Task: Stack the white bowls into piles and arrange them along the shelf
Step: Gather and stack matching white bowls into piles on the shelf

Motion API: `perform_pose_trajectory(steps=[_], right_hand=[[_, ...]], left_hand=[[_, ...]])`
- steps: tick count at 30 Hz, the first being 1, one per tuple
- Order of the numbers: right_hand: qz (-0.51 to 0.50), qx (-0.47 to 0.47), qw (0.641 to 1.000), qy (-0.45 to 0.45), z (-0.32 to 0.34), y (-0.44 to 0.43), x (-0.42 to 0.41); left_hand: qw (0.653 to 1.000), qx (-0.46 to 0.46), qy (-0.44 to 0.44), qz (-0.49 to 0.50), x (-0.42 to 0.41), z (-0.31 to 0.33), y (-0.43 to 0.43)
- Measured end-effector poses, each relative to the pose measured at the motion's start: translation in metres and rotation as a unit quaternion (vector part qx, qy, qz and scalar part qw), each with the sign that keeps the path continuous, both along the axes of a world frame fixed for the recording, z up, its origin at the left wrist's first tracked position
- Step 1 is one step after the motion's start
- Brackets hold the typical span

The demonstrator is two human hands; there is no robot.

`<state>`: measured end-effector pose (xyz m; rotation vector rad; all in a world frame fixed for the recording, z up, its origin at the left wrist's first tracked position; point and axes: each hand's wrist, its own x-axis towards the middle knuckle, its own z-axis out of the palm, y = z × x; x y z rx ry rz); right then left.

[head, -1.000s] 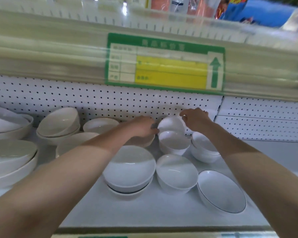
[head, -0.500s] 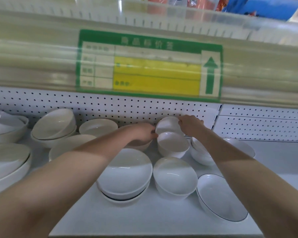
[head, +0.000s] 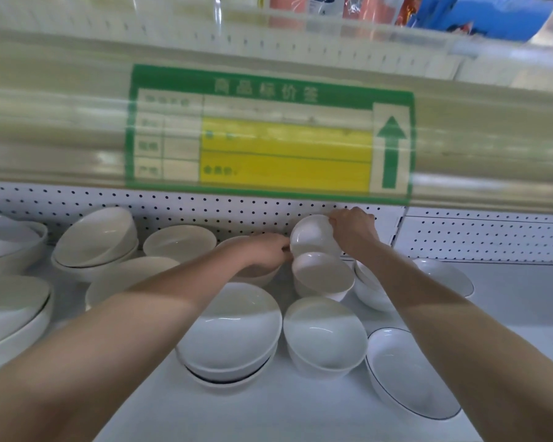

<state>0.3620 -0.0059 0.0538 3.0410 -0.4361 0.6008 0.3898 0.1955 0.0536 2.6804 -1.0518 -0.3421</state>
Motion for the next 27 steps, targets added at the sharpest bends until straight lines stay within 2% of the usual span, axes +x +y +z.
perform_pose_trajectory(steps=[8,11,14,19,24,27], right_hand=[[0.005,0.022,0.993,-0.115,0.012,0.005,0.0],[0.011,0.067,0.984,-0.165,0.018,0.005,0.0],[0.009,0.045,0.982,-0.184,0.025,0.002,-0.001],[-0.01,0.064,0.994,-0.089,0.037,-0.001,-0.012],[-0.039,0.112,0.993,0.022,0.033,-0.002,-0.022],[-0.033,0.117,0.991,0.053,0.028,-0.001,-0.033]], left_hand=[[0.991,-0.116,0.068,-0.021,-0.005,0.014,0.003],[0.989,-0.133,0.061,-0.011,-0.006,0.022,0.006],[0.981,-0.183,0.063,-0.003,-0.013,0.033,0.012],[0.969,-0.238,0.07,0.008,-0.017,0.047,0.019],[0.981,-0.174,0.084,0.009,-0.02,0.033,0.026],[0.983,-0.16,0.085,0.004,-0.026,0.025,0.027]])
